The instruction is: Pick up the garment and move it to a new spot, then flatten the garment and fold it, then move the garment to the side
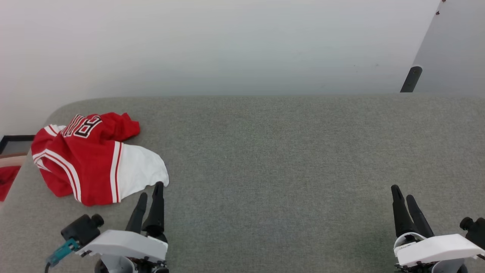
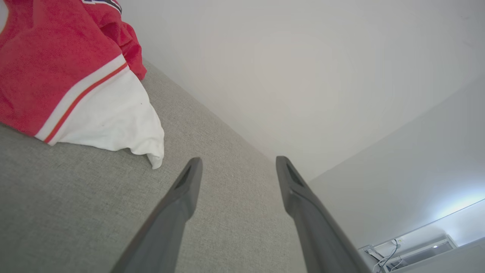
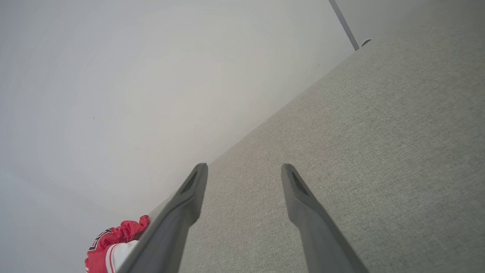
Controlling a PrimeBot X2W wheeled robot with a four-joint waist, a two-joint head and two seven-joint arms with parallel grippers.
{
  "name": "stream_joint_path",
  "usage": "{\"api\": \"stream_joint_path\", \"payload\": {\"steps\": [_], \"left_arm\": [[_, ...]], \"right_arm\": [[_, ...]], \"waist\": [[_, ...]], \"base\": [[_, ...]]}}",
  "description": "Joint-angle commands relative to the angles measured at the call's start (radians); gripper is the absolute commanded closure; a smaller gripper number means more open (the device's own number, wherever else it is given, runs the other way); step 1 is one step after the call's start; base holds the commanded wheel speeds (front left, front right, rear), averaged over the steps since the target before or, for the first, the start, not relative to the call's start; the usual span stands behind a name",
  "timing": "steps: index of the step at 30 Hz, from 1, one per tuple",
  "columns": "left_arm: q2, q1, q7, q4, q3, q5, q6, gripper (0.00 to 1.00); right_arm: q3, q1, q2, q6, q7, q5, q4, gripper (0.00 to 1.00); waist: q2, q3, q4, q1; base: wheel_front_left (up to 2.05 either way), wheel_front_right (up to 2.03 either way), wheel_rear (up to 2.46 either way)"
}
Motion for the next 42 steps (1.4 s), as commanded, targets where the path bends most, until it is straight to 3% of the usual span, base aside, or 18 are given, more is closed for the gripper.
{"api": "stream_joint_path", "payload": {"steps": [1, 14, 42], "left_arm": [[-0.003, -0.016, -0.012, -0.022, 0.007, 0.076, 0.006, 0.0], [-0.018, 0.001, -0.049, -0.058, 0.016, 0.39, 0.002, 0.0], [-0.031, 0.014, -0.112, -0.073, 0.026, 0.702, -0.021, 0.0]], "right_arm": [[-0.006, -0.025, 0.002, 0.0, -0.01, -0.072, -0.015, 0.0], [-0.029, -0.013, 0.022, 0.0, -0.02, -0.3, -0.028, 0.0], [-0.024, -0.004, 0.03, 0.001, -0.063, -0.554, -0.048, 0.0]], "waist": [[0.0, -0.001, 0.0, 0.0], [0.0, -0.008, 0.006, 0.0], [0.0, -0.019, 0.012, 0.0]], "base": [[0.0, 0.0, 0.0], [0.0, 0.0, 0.0], [0.0, 0.0, 0.0]]}}
